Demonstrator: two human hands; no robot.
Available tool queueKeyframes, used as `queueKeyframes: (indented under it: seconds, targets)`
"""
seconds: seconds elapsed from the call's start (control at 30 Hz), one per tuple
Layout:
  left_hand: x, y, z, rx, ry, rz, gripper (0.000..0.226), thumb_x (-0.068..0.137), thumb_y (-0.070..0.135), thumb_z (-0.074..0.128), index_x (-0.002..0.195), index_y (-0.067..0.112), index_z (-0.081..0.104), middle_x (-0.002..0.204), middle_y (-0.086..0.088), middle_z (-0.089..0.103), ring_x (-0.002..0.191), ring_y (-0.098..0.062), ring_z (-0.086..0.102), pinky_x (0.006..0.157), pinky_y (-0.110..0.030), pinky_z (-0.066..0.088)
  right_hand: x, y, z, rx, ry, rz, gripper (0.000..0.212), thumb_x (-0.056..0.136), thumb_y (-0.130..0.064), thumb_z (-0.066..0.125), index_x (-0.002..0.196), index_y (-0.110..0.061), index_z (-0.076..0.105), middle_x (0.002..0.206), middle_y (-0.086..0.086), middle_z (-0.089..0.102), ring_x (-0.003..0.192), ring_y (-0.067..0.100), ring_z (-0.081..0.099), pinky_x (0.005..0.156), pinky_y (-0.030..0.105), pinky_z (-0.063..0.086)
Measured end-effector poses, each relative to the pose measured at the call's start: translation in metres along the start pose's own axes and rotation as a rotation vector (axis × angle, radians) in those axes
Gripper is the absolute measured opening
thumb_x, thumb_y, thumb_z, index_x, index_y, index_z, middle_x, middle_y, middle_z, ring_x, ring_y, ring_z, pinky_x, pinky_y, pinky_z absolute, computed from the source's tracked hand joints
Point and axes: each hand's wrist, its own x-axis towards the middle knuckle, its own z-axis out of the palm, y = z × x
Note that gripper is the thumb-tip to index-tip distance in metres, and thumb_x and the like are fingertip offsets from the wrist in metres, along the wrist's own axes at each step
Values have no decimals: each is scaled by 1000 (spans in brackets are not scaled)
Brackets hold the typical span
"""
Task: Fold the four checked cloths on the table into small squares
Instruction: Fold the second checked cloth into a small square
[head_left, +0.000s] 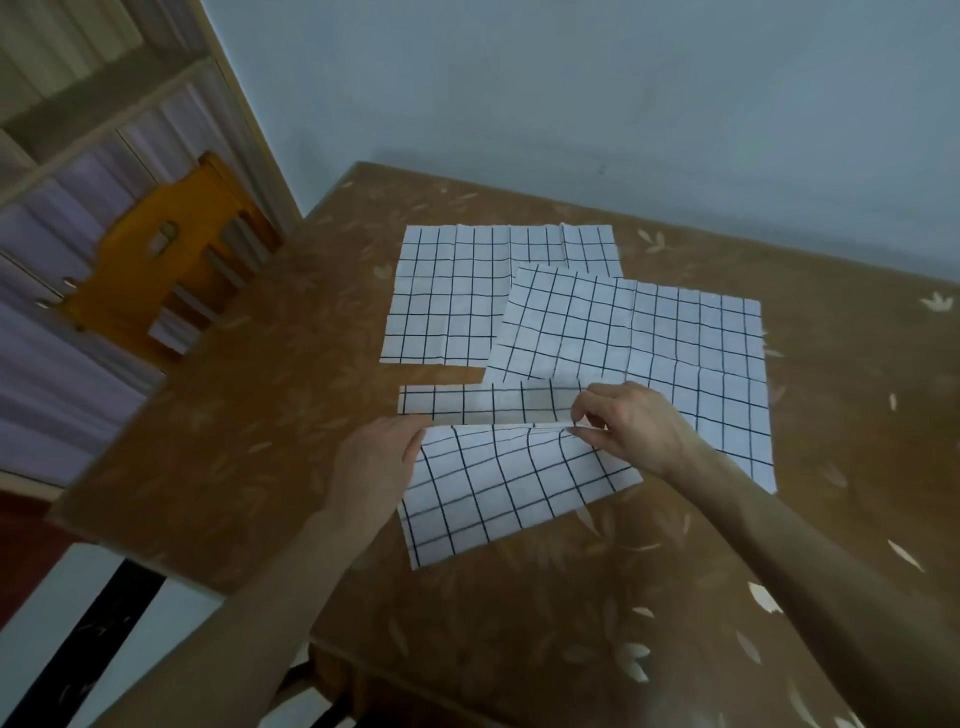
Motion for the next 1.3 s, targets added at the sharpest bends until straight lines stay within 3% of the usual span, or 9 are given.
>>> queueKeyframes:
  seconds: [0.17,0.4,0.57,0.67,0.77,1.03,1.17,1.3]
  targets:
    - [7,18,-30,20,-2,135,20,94,8,71,112,13,77,102,-3,78,88,-22,72,77,-34,59,-24,-16,-42,25,-41,1,18,95,-36,72,93,-20,78,79,-8,63,62,15,61,58,23,35]
    - [14,44,-54,7,-10,233,12,94,14,72,105,16,77,96,3,77,85,-15,70,72,-31,57,-56,-26,-86,81,-54,50,37,106,-47,50,106,-23,78,89,-19,56,76,9,64,60,24,47]
    - [23,44,-61,29,0,222,7,94,19,75,100,20,78,89,7,77,77,-12,71,66,-33,59,-70,-16,-99,56,2,79,23,103,-34,62,105,-18,78,93,-9,73,80,15,71,61,33,57]
    - [38,45,-63,62,-19,230,9,95,19,72,101,18,79,87,4,78,74,-18,72,66,-34,59,-65,-11,-100,8,2,124,20,102,-32,64,107,-20,79,93,-8,75,81,18,72,58,30,53]
    - [64,50,-67,70,-32,239,14,99,16,67,107,13,78,88,-3,78,75,-24,71,66,-34,57,-49,-3,-109,-36,30,187,21,102,-32,63,110,-20,79,97,-6,77,84,22,74,59,36,57]
    - [103,59,-84,150,140,354,23,93,3,72,115,6,76,101,-12,79,86,-31,77,70,-48,64,-33,8,-145,-231,298,199,20,100,-22,66,112,-12,78,101,4,79,89,31,74,70,38,57]
    - [79,47,-68,186,139,408,41,80,-10,78,119,3,73,105,-14,78,88,-31,76,71,-46,65,-61,5,-121,-263,325,158,26,98,-13,69,124,-10,73,122,6,75,104,32,72,85,43,57]
    - [41,42,-39,142,113,402,49,75,-15,79,120,2,73,114,-13,76,101,-29,75,84,-45,63,-103,-13,-68,-251,287,212,33,98,-14,67,131,-15,69,129,5,67,107,28,63,84,40,52]
